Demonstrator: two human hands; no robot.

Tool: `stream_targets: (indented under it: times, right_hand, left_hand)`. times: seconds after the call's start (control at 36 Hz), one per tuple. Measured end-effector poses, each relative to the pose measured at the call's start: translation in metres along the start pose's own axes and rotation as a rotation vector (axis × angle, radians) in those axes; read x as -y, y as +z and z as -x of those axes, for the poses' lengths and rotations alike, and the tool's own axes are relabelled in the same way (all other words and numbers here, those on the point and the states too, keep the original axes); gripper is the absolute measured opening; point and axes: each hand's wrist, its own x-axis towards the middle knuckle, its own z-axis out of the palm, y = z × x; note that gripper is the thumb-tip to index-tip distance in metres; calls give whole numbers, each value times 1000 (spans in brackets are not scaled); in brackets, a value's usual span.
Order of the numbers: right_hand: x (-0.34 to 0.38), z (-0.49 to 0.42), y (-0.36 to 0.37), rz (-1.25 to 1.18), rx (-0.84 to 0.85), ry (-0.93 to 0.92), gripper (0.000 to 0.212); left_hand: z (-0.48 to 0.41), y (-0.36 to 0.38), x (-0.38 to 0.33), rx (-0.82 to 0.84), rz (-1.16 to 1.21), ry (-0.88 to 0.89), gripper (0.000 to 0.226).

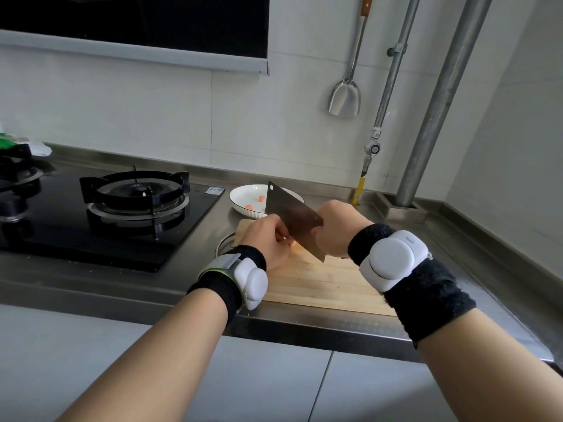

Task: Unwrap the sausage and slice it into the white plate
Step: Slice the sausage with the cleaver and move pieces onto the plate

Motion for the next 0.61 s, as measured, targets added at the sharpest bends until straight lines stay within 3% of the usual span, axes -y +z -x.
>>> stream_targets:
  times: [0.61]
  right_hand:
    - [1,1,-2,21,1,-21,17]
  left_hand:
    - [2,-3,-2,27,18,-17,18]
